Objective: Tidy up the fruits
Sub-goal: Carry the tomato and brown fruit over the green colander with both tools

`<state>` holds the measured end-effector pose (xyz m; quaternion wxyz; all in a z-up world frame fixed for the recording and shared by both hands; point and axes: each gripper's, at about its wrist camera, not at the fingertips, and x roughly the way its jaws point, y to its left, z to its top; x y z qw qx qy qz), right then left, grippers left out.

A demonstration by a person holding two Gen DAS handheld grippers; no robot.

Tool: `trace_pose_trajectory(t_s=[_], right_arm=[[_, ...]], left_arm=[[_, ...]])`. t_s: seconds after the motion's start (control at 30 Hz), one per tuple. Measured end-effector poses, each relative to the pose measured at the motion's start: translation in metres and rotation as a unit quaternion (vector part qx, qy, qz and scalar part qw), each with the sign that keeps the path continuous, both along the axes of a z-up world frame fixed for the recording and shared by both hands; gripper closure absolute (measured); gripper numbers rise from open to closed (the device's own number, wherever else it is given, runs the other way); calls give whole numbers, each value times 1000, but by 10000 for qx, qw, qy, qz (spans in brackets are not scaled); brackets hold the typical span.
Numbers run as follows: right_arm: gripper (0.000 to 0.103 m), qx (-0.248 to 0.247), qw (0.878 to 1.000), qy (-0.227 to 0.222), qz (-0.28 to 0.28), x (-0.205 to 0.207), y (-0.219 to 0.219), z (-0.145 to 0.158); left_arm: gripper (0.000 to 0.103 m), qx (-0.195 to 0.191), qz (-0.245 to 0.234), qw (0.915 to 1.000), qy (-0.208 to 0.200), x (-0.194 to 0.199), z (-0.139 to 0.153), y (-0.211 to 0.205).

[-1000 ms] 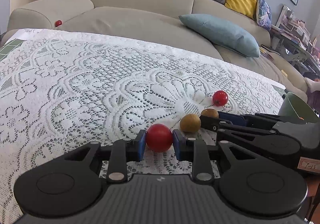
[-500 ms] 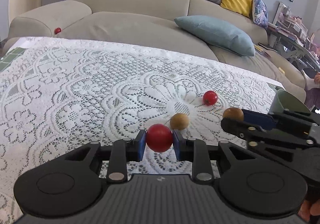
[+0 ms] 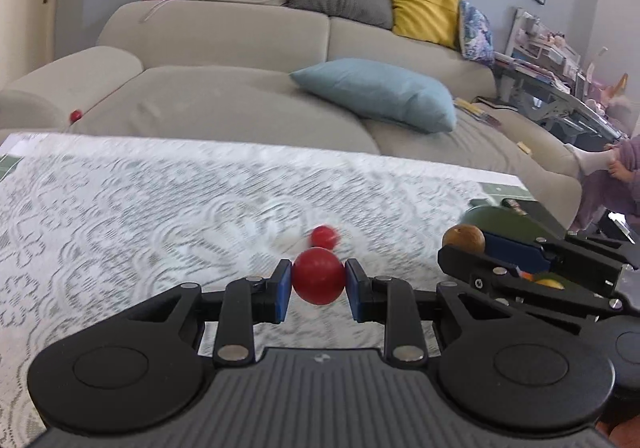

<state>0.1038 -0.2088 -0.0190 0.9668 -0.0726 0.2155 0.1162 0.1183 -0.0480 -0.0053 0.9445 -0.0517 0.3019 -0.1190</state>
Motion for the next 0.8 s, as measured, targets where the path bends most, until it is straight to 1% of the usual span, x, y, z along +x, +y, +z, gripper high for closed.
trace_pose_trajectory(t_s=[0.1,0.33,0.53,0.67,0.8], right_arm=[[79,-78,9999,25,-92,2,-17,4],[79,-408,9984,35,-393,9,-57,8],[79,-702,9958,192,-555,20,-85,1],[79,-731,9950,295,-617,29,-101,-3],[79,-623,9949,424,-663,37,-115,-7]], left_arm=[[72,-70,-166,9998,-44,2,8,-20],[72,-94,-656,9978,-62,13,20,-69],[72,-125,-804,9966,93,29,15,-100],[72,-125,-926,9955,147,36,11,-120],[72,-56,-1039,9942,260,46,5,-135]])
